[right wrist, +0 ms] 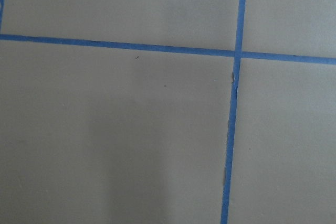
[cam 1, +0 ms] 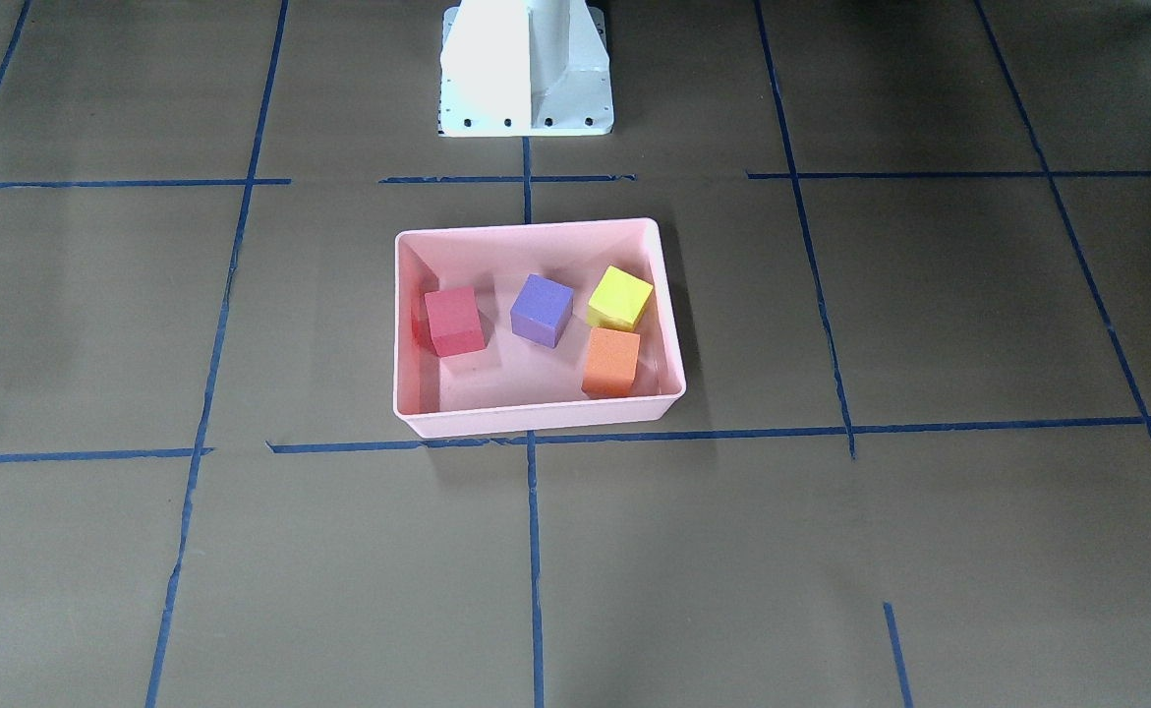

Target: Place blocks into pink bin with both arms

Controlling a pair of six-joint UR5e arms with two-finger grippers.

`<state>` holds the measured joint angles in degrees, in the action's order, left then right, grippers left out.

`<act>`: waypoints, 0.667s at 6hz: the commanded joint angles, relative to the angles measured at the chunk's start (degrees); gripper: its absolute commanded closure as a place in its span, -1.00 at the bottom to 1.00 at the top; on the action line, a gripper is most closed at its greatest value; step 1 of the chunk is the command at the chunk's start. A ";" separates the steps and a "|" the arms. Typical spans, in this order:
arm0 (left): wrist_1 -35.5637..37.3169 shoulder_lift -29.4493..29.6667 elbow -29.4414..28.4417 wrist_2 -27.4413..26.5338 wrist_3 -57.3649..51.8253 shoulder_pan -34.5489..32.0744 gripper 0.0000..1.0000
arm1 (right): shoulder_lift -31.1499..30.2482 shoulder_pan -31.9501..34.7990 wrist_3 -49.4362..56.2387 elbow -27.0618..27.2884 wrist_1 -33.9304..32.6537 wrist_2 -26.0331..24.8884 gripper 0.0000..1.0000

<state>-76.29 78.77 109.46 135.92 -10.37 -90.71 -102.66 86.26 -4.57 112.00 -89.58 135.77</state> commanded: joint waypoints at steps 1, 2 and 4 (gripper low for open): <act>-0.18 0.76 -0.21 0.13 -0.09 0.10 -1.00 | -3.23 -0.04 3.32 -0.03 -0.15 -0.15 -1.00; 0.08 1.03 -0.38 0.04 0.43 0.10 -1.00 | -4.21 0.04 4.29 0.15 -0.15 0.28 -1.00; 1.31 2.10 0.23 -0.48 0.44 -0.16 -1.00 | -5.00 0.39 4.30 0.15 -0.15 1.16 -1.00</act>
<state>-75.30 80.83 109.33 135.60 -9.97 -90.74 -107.07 86.43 -0.37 112.10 -89.74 136.31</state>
